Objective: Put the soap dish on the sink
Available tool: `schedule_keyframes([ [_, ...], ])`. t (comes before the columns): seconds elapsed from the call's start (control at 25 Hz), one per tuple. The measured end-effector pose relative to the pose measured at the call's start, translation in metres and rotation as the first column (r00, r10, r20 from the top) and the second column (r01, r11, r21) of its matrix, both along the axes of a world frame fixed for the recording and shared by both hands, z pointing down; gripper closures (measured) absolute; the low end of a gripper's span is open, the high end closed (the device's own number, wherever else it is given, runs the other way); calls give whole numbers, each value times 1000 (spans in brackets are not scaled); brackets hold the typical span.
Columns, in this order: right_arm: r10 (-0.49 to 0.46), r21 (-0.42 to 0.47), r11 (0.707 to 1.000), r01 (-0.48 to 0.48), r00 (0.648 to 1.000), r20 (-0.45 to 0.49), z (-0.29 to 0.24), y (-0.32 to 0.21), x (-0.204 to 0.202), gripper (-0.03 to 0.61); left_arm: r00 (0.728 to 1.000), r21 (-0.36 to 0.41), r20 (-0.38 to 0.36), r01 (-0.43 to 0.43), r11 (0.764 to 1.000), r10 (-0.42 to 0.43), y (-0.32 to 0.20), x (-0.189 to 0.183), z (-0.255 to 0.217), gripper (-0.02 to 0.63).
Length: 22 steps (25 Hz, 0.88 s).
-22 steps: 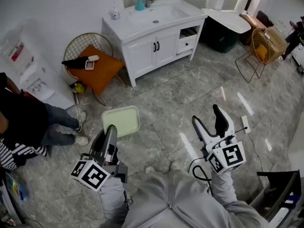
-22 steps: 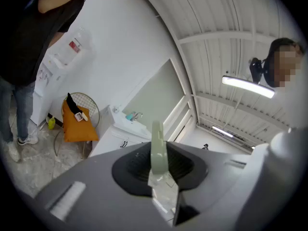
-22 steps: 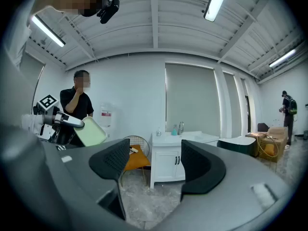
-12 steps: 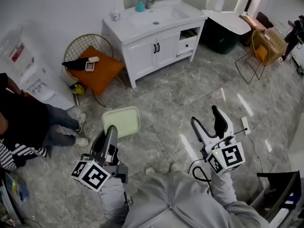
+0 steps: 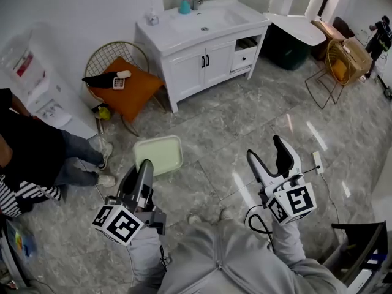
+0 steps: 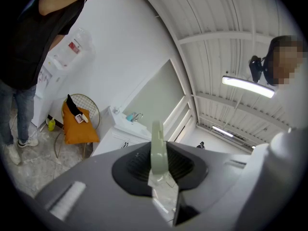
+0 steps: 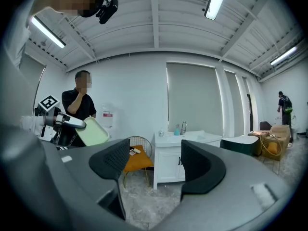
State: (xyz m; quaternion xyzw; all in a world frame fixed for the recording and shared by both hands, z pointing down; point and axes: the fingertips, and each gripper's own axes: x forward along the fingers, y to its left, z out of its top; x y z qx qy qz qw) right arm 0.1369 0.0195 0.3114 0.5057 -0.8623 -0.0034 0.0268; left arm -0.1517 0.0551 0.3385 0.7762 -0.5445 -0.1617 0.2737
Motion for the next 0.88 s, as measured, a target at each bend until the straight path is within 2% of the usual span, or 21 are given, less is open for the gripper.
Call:
schedule_keyframes([
  [0.52, 1, -8, 1000, 0, 997, 72, -4, 1, 0, 264, 999, -15, 35, -20, 1000, 20, -4, 2, -5, 492],
  [0.88, 23, -25, 999, -21, 997, 79, -3, 9, 1, 264, 998, -25, 36, -47, 999, 48, -7, 3, -3, 492],
])
